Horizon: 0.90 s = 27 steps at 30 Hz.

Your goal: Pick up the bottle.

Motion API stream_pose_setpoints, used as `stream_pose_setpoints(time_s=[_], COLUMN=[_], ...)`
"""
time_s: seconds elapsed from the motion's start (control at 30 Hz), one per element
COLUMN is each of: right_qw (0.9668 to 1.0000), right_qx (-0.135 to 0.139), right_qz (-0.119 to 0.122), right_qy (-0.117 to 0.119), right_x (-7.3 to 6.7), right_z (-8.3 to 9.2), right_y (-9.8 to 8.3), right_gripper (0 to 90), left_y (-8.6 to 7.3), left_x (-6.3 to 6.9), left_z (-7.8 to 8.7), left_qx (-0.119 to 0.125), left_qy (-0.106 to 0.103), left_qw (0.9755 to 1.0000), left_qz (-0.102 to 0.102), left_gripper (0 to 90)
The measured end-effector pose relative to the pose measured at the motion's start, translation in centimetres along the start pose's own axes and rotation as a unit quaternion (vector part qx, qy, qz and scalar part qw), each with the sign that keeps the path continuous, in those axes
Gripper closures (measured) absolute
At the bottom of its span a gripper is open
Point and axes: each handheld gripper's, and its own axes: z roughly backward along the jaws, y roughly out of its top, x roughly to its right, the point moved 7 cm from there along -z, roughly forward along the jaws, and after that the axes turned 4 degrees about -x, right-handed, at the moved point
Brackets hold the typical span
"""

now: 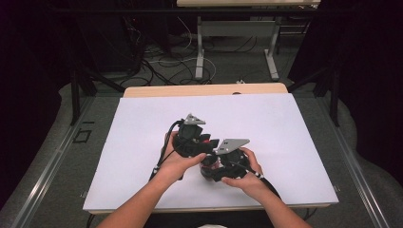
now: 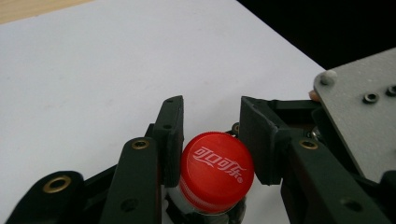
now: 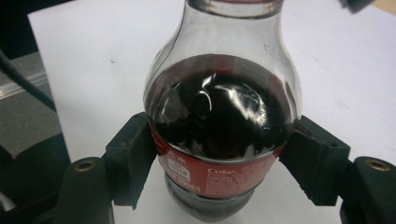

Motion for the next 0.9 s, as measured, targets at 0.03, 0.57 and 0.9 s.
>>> stream_pose_setpoints(time_s=[0.03, 0.57, 0.9], right_qw=[0.9999, 0.9994, 0.9993], right_qx=[0.005, 0.019, 0.013], right_qz=[-0.013, -0.011, -0.004], right_qy=[-0.004, 0.027, 0.035], right_x=[-0.1, 0.0, -0.4], right_z=[0.0, 0.5, 0.3], right_y=[0.0, 0.3, 0.2], right_gripper=[29.6, 29.7, 29.6], left_y=[0.1, 0.2, -0.2], left_x=[0.0, -0.8, -1.5], left_z=[0.0, 1.9, 1.3], left_qx=[0.0, 0.015, 0.003], left_qy=[-0.002, -0.11, -0.126], left_qw=[1.0, 0.986, 0.981], left_qz=[0.0, -0.124, -0.148], left_gripper=[61.3, 41.6, 44.5])
